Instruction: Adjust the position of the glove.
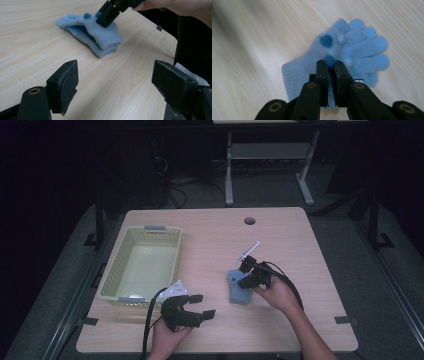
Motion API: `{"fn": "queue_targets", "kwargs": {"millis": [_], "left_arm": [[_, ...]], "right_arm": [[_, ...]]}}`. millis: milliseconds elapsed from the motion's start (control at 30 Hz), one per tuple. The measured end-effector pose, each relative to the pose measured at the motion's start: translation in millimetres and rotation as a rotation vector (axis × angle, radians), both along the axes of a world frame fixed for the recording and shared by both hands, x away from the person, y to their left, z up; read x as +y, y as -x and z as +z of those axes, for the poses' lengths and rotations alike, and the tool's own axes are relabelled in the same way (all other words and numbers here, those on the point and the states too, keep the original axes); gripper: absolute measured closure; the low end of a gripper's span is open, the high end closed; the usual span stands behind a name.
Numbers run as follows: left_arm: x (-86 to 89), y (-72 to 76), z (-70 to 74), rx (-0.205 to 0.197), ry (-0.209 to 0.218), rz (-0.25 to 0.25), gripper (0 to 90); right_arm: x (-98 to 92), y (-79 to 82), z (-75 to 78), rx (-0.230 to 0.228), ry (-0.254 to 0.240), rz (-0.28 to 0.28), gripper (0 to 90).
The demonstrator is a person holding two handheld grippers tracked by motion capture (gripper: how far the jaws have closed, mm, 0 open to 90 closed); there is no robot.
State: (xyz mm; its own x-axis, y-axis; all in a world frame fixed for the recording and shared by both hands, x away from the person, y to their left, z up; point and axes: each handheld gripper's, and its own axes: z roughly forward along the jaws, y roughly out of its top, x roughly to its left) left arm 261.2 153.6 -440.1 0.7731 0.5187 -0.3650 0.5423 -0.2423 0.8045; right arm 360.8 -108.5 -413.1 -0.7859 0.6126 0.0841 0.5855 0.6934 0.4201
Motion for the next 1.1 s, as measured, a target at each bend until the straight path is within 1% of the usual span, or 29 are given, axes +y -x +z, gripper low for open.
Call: {"fn": "queue_targets", "kwargs": {"millis": [133,233,333,400,433,500,533,600,633,667,700,733,767,800,833,867,933,1100], "left_arm": [[-0.3,-0.1,-1.1,0.008,-0.002,-0.001,21.0],[-0.9,0.6,-0.2,0.000,-0.003,-0.004,21.0],[-1.0,0.8,-0.2,0.003,-0.002,-0.004,21.0],[-0.7,0.5,-0.7,0.004,-0.003,-0.005,21.0],[-0.4,0.3,-0.7,0.003,-0.003,-0.004,21.0],[0.0,0.3,-0.4,0.001,-0.006,-0.006,21.1],[-0.2,0.4,-0.3,-0.002,-0.010,-0.007,21.1],[-0.5,0.6,-0.4,0.000,-0.010,-0.007,21.1],[-0.9,0.6,-0.6,0.001,-0.011,-0.008,21.1],[-1.6,0.5,-1.2,0.001,-0.012,-0.009,21.2],[-1.6,0.5,-1.2,0.001,-0.012,-0.009,21.2],[-1.9,0.6,-1.3,0.000,-0.015,-0.009,21.2],[-1.9,0.6,-1.3,0.000,-0.015,-0.009,21.3],[-1.9,0.9,-1.2,0.000,-0.014,-0.008,21.3],[-2.0,1.3,-1.2,-0.001,-0.011,-0.006,21.4],[-1.7,1.0,-1.1,-0.005,-0.014,-0.009,21.4],[-1.7,1.1,-1.3,0.001,-0.010,-0.005,21.5],[-1.7,0.4,-2.1,0.010,-0.008,-0.003,21.6]], "right_arm": [[1.2,-0.5,-6.4,0.013,-0.008,-0.021,82.7],[2.9,-0.1,-11.0,0.015,-0.008,-0.018,81.7],[3.9,0.4,-12.7,0.011,-0.003,-0.020,80.0],[3.3,0.0,-12.9,0.013,-0.006,-0.031,75.6],[1.3,-0.3,-11.8,0.011,-0.020,-0.041,70.0],[0.0,-0.1,-10.4,0.004,-0.026,-0.051,69.2],[-2.4,1.1,-7.2,-0.012,-0.053,-0.065,69.0],[-3.8,2.2,-4.5,-0.029,-0.073,-0.075,72.0],[-3.8,2.2,-4.5,-0.029,-0.073,-0.075,72.0],[-3.7,2.8,-3.3,-0.039,-0.086,-0.080,78.6],[-3.7,2.8,-3.3,-0.039,-0.086,-0.080,78.6],[-2.2,2.8,-4.4,-0.045,-0.096,-0.083,83.7],[-1.0,2.4,-6.0,-0.044,-0.097,-0.081,85.1],[-1.0,2.4,-6.0,-0.044,-0.097,-0.081,85.1],[1.9,1.2,-11.1,-0.035,-0.089,-0.077,86.3],[3.0,0.1,-13.9,-0.030,-0.081,-0.075,86.9],[4.4,-1.8,-18.3,-0.019,-0.075,-0.077,87.2],[4.3,-4.7,-23.2,-0.007,-0.077,-0.081,87.1]]}}
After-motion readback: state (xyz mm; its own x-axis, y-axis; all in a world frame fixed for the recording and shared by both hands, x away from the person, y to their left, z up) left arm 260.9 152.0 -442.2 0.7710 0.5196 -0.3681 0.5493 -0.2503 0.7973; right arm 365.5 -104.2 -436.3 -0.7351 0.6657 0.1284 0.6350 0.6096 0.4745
